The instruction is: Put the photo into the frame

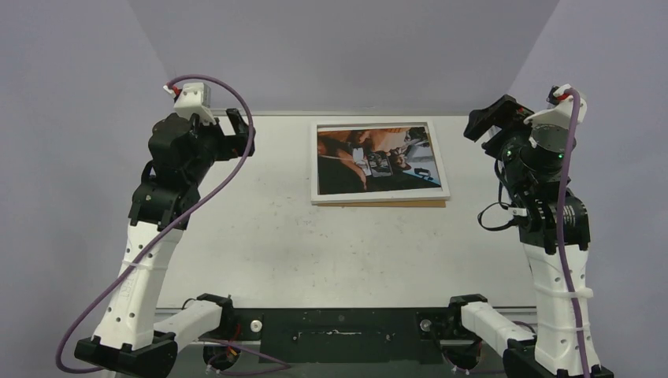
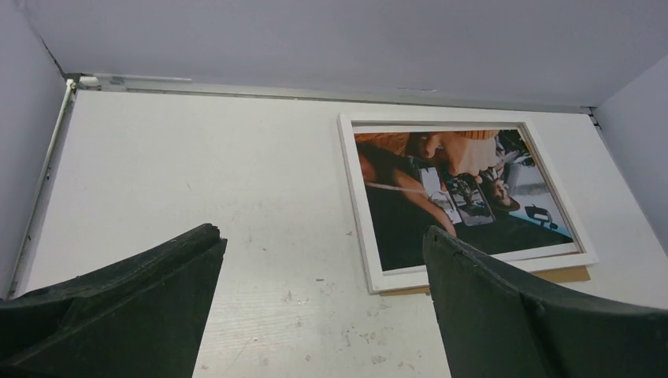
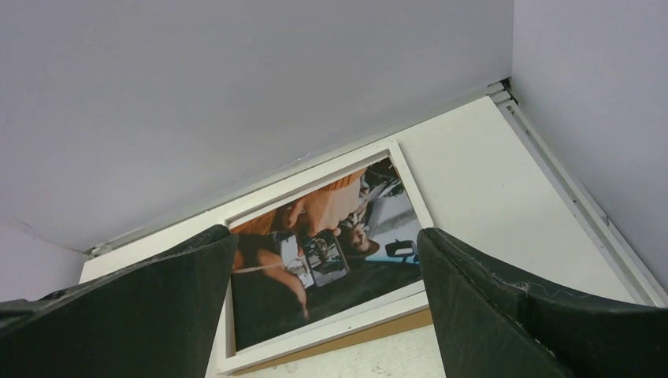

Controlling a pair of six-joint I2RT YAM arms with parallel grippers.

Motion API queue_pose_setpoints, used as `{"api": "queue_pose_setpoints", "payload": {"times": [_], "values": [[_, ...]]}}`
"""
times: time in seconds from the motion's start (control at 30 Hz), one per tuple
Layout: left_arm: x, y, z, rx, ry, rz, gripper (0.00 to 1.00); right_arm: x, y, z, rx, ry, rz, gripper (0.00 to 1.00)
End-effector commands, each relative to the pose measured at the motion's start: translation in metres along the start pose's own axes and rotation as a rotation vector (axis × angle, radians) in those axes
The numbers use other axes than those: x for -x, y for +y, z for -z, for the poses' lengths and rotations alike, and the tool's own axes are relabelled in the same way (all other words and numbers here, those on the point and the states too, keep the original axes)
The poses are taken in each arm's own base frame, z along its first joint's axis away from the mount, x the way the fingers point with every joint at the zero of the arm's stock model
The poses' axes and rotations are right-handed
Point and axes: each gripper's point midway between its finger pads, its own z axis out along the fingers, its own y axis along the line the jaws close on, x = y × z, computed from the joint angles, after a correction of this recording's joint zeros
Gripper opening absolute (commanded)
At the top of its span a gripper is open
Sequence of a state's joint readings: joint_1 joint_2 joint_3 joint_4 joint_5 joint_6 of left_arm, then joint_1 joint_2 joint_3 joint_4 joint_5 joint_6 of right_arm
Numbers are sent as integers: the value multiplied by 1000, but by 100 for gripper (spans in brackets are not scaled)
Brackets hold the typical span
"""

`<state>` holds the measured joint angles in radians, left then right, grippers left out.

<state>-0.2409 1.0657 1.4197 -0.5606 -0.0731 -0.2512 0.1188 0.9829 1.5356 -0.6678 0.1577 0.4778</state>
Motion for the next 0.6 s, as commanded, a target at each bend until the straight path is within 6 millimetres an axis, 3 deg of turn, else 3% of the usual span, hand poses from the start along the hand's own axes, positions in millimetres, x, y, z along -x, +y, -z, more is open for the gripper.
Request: {"api": "queue_pose_setpoints", "payload": {"times": [0.0,0.1,0.23,0.4,0.57], "values": [[8,0,3,-13,-80,-11,97,-9,11,-14,38,38,-15,88],[-20,7,-6,0,-46,-26,97,-26,8,-24,24,98,-2,88],[-44,15,-12,31,37,-47,97,-61,32,-36,182,236,82,84],[-72,26,-20,78,134,-42,97,-133,45,-49,288,464,244,85],[-117,20,-34,58,290,47,97,-202,64,-60,305,628,461,87]]}}
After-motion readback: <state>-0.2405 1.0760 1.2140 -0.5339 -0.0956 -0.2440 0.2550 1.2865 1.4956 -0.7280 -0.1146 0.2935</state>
